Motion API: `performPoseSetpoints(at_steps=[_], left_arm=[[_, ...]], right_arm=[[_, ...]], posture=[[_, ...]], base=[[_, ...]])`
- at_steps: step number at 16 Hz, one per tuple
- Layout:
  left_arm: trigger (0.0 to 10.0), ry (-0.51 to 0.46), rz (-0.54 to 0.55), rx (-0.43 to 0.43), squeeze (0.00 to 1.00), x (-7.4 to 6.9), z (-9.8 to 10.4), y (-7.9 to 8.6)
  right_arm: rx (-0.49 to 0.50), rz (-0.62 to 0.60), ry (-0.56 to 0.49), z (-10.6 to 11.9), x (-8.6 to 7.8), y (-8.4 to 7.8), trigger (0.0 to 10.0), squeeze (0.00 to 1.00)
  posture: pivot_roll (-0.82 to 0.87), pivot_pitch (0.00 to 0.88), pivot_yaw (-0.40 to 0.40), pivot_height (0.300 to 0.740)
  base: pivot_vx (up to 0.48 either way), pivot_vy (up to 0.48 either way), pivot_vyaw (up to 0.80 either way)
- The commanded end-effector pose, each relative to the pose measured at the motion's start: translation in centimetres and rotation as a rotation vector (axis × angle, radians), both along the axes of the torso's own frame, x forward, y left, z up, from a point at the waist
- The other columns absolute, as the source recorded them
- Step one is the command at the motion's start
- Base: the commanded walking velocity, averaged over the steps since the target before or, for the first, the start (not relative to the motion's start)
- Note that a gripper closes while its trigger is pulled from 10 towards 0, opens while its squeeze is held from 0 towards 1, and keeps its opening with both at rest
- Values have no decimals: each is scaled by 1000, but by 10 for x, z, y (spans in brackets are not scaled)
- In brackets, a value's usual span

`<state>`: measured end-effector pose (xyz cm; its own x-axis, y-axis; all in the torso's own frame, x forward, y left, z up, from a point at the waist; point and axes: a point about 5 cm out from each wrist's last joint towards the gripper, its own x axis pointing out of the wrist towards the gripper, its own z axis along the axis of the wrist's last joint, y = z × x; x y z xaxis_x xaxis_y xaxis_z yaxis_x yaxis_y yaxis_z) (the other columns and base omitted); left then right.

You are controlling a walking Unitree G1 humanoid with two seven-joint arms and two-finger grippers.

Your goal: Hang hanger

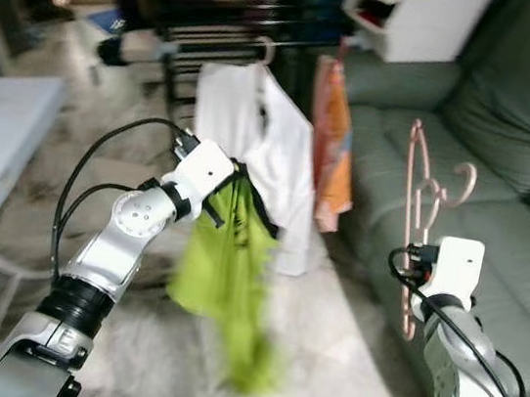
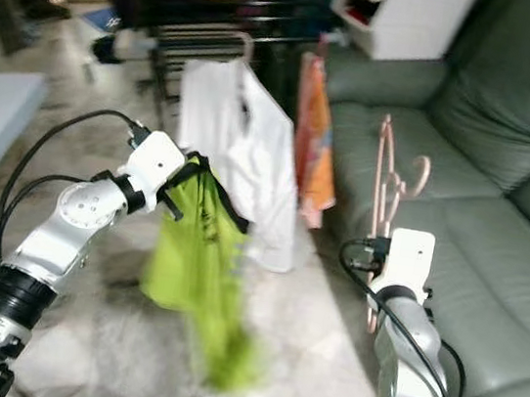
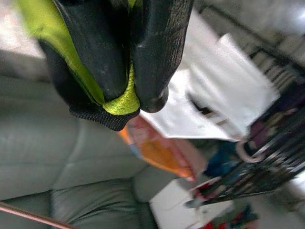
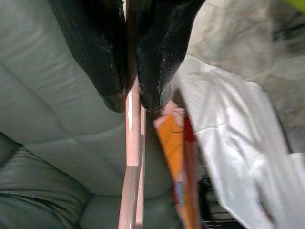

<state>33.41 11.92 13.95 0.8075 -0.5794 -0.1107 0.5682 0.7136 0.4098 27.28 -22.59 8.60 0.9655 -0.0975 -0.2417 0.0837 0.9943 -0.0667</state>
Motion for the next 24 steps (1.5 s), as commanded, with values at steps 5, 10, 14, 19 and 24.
performPoseSetpoints(at_steps=[5,10,14,19,24], left_arm=[[10000,9,-52,-21,0,-6,-9,-8],[10000,20,-77,-47,0,-11,-14,-14],[10000,7,-98,-69,0,-17,-14,-20],[10000,-13,-83,-107,0,-23,-14,-23],[10000,-115,63,69,0,-2,-6,-1]], right_arm=[[2,45,12,-3,2,15,10000,0],[12,59,13,-5,3,23,10000,0],[14,59,12,-6,1,24,10000,0],[13,69,12,-6,2,25,10000,0],[-59,313,26,10,5,27,10000,0]], posture=[[-52,0,48,740],[-51,0,48,740],[-51,0,48,740],[-43,0,43,740],[-46,0,46,740]], base=[[0,358,-480],[0,373,-160],[0,64,-400],[0,0,0],[0,0,0]])
